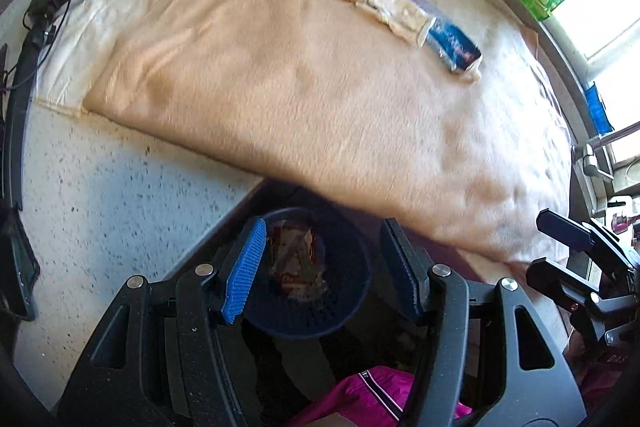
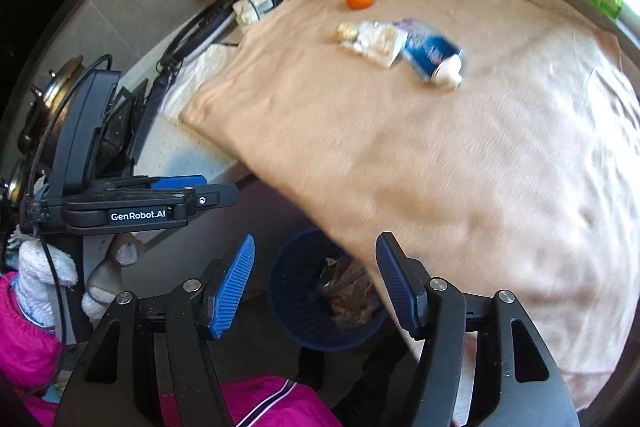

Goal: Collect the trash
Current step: 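Move both grippers back over the towel toward the ball and toothpaste tube, then grasp the round beige ball with the left gripper while the right gripper grasps the toothpaste tube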

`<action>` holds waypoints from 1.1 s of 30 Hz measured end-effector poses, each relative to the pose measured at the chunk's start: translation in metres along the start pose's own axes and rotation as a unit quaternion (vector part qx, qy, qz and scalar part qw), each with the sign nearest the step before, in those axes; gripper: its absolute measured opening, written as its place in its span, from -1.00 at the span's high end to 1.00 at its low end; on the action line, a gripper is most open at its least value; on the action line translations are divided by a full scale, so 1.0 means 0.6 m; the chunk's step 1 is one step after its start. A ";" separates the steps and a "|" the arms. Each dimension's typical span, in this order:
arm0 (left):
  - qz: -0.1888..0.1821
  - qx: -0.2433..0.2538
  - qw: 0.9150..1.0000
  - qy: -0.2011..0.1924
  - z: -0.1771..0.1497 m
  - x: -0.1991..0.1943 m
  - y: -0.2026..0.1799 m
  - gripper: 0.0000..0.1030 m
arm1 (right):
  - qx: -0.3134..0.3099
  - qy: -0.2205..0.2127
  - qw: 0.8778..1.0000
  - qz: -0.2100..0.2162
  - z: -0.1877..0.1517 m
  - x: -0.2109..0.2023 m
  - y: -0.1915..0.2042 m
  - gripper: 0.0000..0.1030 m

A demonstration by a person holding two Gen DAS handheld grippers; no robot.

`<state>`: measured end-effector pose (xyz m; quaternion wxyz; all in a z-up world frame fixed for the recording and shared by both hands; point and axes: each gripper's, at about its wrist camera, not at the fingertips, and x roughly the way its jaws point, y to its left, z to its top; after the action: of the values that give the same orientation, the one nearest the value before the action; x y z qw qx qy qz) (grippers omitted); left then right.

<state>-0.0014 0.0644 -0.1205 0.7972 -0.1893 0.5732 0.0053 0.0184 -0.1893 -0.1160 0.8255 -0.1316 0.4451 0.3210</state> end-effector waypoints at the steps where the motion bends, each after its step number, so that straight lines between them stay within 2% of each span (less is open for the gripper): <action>1: 0.000 -0.002 1.000 -0.004 0.006 -0.005 -0.001 -0.18 | -0.002 -0.003 1.000 0.000 0.007 -0.003 -0.002 -0.23; 6: 0.006 -0.009 1.000 -0.015 0.029 -0.003 -0.003 -0.18 | -0.013 -0.019 1.000 -0.006 0.028 -0.018 -0.012 -0.34; 19: 0.016 -0.020 0.999 -0.035 0.083 0.013 -0.022 -0.18 | -0.033 -0.044 0.998 -0.024 0.071 -0.030 -0.049 -0.35; 27: 0.021 -0.014 0.998 -0.059 0.139 0.028 -0.045 -0.18 | -0.032 -0.055 0.997 -0.044 0.103 -0.036 -0.086 -0.35; 33: 0.007 -0.034 0.996 -0.077 0.194 0.042 -0.043 -0.18 | -0.014 -0.049 0.998 -0.031 0.137 -0.024 -0.125 -0.35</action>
<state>0.1190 0.0709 -0.1043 0.8322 -0.2112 0.5107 0.0443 0.1145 -0.2109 -0.0623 0.8539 -0.1410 0.3950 0.3081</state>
